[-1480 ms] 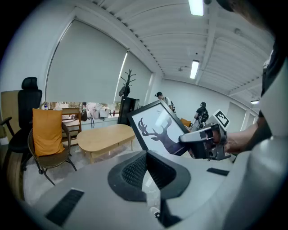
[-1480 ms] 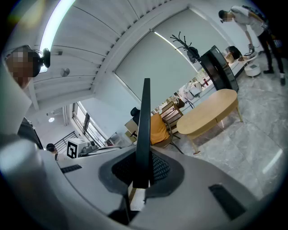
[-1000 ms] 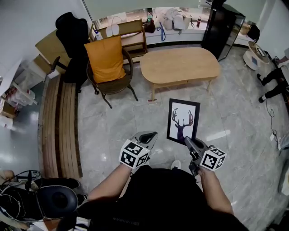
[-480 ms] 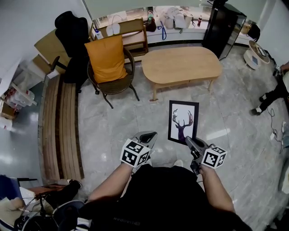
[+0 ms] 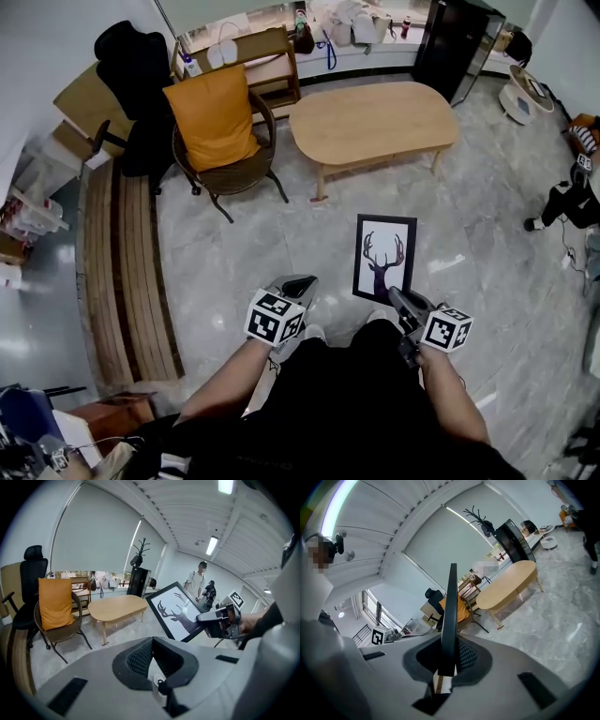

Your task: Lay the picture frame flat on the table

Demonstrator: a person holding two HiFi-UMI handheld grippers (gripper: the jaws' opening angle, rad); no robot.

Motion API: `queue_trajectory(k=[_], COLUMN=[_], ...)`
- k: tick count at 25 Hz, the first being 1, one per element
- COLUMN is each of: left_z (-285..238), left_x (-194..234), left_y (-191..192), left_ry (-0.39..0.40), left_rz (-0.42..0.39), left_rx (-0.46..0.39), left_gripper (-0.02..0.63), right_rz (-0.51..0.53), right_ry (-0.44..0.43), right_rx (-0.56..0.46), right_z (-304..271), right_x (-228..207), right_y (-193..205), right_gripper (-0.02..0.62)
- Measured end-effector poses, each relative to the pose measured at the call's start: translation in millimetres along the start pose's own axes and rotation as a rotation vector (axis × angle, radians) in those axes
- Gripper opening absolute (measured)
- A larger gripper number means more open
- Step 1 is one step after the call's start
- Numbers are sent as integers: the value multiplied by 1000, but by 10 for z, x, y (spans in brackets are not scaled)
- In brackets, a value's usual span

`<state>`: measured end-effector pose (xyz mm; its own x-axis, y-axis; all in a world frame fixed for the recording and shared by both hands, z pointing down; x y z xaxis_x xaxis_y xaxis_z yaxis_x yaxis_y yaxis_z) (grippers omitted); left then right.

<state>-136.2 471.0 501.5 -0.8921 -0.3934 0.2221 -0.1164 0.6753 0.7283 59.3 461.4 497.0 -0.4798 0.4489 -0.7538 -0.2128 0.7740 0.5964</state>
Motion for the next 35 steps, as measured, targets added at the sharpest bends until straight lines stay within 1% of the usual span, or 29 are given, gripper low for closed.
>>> queue_trajectory(k=[3, 5, 7, 10, 11, 15, 16, 19, 20, 22, 26, 28, 32, 35], left_z=[-141, -289, -480, -830, -934, -1357, -1482, -1865, -1983, -2183, -2431, -2539, -2827, -3094], left_x=[50, 38, 6, -25, -29, -91, -127, -307, -364, -452, -563, -524, -304, -123], left_y=[-46, -116, -296, -807, -927, -1005, -1135, -1744, -1885, -2030, -2061, -2083, -2236, -2458], left_ry=[10, 15, 17, 10, 7, -2, -7, -16, -16, -10, 30, 29, 31, 48], left_rz=[12, 3, -10, -20, -24, -63, -72, -73, -72, -73, -114, -130, -86, -72], left_rx=[13, 22, 29, 22, 17, -11, -13, -22, -28, -29, 22, 43, 55, 51], left_gripper=[0, 0, 0, 0, 0, 0, 0, 0, 0, 0, 0, 0, 0, 0], right_rz=[-2, 1, -3, -17, -20, -6, -2, 6, 13, 14, -62, -96, -144, -134], right_ry=[22, 30, 26, 5, -3, -40, -50, -67, -69, -63, -42, -40, -19, -13], right_rx=[-6, -17, -30, -41, -45, -76, -82, -77, -74, -80, -120, -128, -131, -131], right_z=[-7, -10, -23, -100, -134, -205, -187, -36, 11, 68, 98, 61, -88, -246], right_x=[-139, -289, -457, -749, -846, -1254, -1336, -1575, -1675, -1886, -2158, -2260, -2507, -2667], right_y=[-94, -215, -427, -940, -1056, -1190, -1341, -1986, -2148, -2359, -2519, -2533, -2631, -2885], right_gripper=[21, 23, 21, 23, 22, 23, 23, 23, 23, 23, 23, 22, 23, 23])
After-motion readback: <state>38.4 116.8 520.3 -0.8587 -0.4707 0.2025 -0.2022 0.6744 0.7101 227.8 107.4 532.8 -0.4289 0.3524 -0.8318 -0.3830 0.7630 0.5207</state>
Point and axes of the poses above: the fingertips, and each gripper's own axes: z backward along the fingers, x to its left, y out of its underside, the point moved 1 cm from there along z, backward along the fingers, and after that the axes turned 8 degrees about -y, right-handed, at the moved point
